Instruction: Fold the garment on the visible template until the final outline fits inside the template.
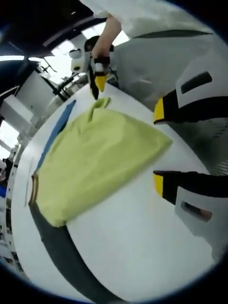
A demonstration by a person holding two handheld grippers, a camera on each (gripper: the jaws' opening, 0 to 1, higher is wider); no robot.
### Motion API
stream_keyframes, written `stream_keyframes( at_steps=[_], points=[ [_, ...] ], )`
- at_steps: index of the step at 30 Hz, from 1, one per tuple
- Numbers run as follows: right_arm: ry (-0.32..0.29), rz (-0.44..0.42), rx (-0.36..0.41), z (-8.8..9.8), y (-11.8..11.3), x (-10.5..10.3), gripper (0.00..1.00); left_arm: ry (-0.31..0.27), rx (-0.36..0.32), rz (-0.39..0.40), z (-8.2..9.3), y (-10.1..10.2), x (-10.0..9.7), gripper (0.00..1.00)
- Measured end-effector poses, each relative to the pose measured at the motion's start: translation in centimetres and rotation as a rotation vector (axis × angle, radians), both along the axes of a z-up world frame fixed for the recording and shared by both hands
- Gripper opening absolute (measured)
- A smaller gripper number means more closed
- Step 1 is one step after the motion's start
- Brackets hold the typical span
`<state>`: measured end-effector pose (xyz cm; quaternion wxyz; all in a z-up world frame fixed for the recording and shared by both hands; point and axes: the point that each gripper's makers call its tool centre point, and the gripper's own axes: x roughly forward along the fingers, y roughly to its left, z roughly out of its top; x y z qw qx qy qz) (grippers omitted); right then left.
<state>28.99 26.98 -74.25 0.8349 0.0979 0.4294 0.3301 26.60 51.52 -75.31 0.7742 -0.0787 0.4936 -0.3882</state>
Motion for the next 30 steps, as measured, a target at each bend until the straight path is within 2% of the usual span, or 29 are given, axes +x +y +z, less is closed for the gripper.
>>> stream_keyframes(
  at_steps=[20,25,30],
  points=[
    [0.006,0.007,-0.007,-0.8,0.4,0.0,0.29,0.032,-0.008,-0.009,-0.7,-0.8,0.2,0.18],
    [0.007,0.006,-0.006,-1.1,0.5,-0.1,0.26,0.041,0.003,0.003,-1.0,-0.6,0.1,0.09],
    [0.002,0.012,-0.015,-1.4,0.8,-0.1,0.22,0.047,0.005,0.016,-1.1,-0.5,0.0,0.07]
  ],
)
